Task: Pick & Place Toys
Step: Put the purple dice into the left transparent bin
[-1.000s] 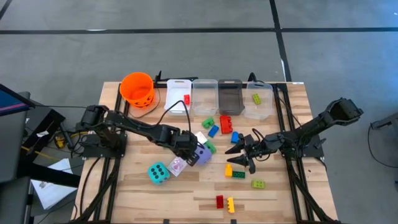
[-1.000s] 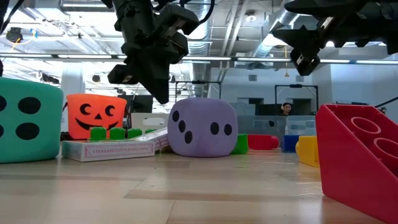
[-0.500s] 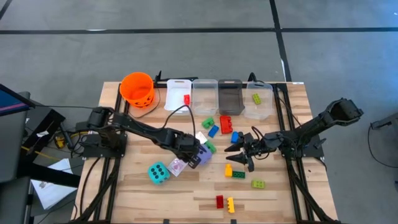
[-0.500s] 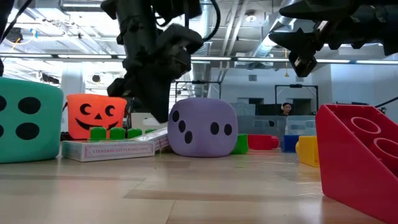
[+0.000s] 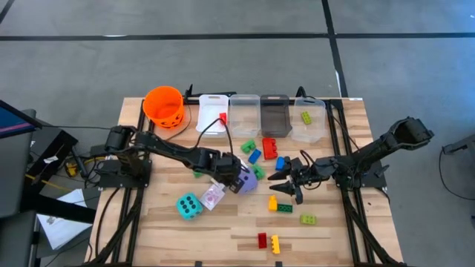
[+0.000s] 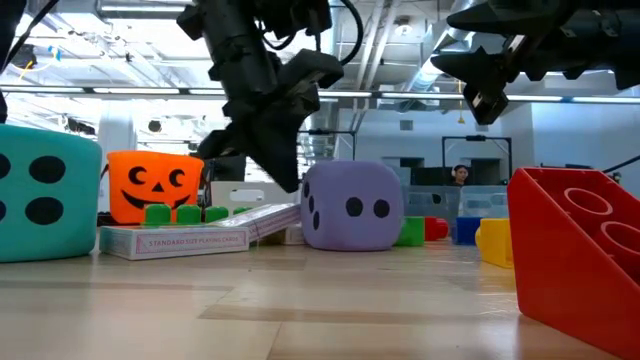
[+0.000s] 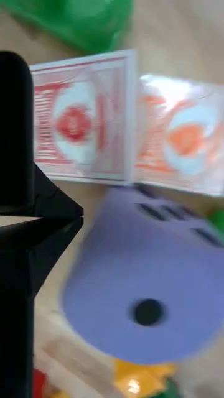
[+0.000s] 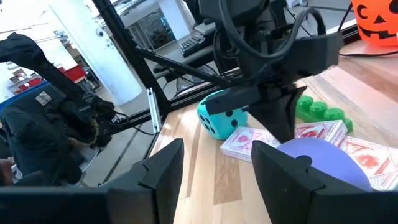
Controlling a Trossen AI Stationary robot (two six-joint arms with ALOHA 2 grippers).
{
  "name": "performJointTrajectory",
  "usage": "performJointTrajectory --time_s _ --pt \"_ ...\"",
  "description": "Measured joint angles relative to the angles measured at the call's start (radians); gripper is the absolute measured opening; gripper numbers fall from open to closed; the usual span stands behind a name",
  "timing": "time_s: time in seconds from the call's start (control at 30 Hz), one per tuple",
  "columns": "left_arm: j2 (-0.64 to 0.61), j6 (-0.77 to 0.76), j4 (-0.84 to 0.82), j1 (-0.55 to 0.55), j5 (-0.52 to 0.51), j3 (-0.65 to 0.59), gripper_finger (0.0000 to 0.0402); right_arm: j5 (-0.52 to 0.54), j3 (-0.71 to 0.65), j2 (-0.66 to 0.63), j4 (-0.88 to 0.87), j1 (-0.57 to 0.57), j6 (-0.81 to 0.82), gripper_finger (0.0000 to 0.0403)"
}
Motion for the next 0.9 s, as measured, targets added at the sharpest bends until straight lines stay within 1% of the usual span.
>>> performJointTrajectory --time_s 0.07,0.17,0.3,0.33,0.5,0.6,0.7,0.8,0.9 --pt "0.0 0.003 -0.012 0.0 0.028 0.0 0.0 0.0 0.0 0.0 0.0 0.001 0.0 0.0184" --pt "0.0 0.003 -0.006 0.0 0.024 0.0 0.0 0.0 0.0 0.0 -0.006 0.001 0.0 0.0184" --pt "0.0 0.043 0.076 0.005 -0.066 0.0 0.0 0.0 0.0 0.0 -0.006 0.0 -0.002 0.0184" --pt "0.0 0.061 0.089 0.01 -0.071 0.0 0.0 0.0 0.0 0.0 -0.006 0.0 -0.005 0.0184" --pt "0.0 0.064 0.024 0.02 -0.028 0.0 0.0 0.0 0.0 0.0 -0.012 -0.001 -0.011 0.0184" --pt "0.0 0.064 -0.01 0.02 -0.011 0.0 0.0 -0.001 0.0 -0.001 -0.072 -0.008 -0.032 0.0184" --pt "0.0 0.063 -0.012 0.014 0.007 0.0 0.0 -0.008 0.0 -0.001 -0.132 -0.021 -0.025 0.0187" --pt "0.0 0.063 -0.012 0.009 0.039 0.0 0.0 -0.058 0.0 -0.008 -0.157 -0.037 -0.02 0.0203" --pt "0.0 0.058 -0.011 -0.001 0.084 0.0 0.0 -0.083 0.0 -0.009 -0.158 -0.058 -0.042 0.023"
